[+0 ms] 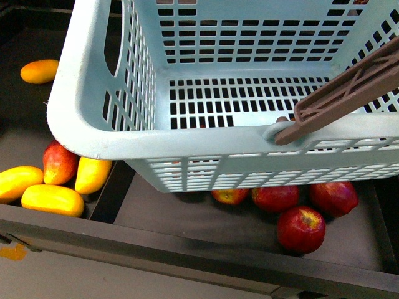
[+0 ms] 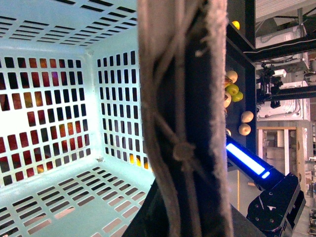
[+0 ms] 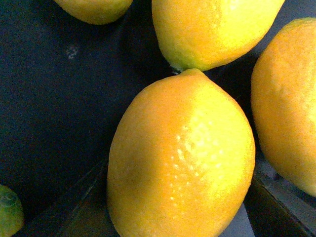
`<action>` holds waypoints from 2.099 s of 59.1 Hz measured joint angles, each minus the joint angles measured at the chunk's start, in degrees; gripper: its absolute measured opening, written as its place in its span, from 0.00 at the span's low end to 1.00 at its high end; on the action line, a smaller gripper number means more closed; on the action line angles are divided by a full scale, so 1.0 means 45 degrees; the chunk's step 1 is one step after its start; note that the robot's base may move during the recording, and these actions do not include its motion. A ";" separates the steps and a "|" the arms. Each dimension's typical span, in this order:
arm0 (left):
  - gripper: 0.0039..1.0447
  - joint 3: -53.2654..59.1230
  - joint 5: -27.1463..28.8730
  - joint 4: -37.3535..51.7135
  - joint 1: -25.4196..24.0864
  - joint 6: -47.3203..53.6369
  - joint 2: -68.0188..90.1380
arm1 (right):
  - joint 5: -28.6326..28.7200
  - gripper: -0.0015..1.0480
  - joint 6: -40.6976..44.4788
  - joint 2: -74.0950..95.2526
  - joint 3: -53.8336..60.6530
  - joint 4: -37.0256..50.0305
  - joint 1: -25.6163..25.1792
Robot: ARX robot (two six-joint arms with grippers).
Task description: Pick lemon and mango into basket
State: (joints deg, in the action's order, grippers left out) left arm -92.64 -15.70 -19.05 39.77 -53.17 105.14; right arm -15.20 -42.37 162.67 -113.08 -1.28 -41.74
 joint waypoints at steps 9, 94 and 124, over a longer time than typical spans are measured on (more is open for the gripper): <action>0.04 0.0000 0.0005 0.0000 -0.0005 0.0000 0.0000 | 0.0136 0.60 0.0238 -0.0160 0.0520 0.0549 -0.0117; 0.04 0.0000 0.0000 0.0000 -0.0005 0.0000 0.0000 | 0.5115 0.59 0.7470 -2.1269 1.7393 0.4707 0.8136; 0.04 0.0000 -0.0010 0.0000 0.0000 0.0005 0.0000 | 0.3215 0.92 0.6664 -2.1051 1.8020 0.5115 1.0103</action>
State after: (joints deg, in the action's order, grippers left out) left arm -92.64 -15.75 -19.05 39.77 -53.15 105.14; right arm -0.73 -12.38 67.94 -31.99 21.74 3.73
